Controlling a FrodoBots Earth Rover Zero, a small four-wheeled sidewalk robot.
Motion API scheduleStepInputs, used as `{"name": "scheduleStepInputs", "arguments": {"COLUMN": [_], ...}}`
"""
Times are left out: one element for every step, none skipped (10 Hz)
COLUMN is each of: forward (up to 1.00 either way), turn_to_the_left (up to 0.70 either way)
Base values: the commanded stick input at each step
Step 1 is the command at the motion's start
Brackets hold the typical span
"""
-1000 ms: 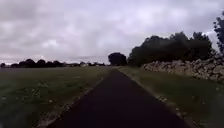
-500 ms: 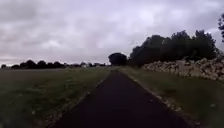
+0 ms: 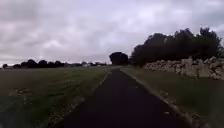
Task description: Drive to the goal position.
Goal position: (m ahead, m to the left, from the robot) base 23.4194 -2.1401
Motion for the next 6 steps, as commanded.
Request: {"name": "scheduleStepInputs", "arguments": {"forward": [0.85,0.85,0.85,0.85,0.85,0.85], "turn_to_the_left": [0.00,0.00,0.00,0.00,0.00,0.00]}}
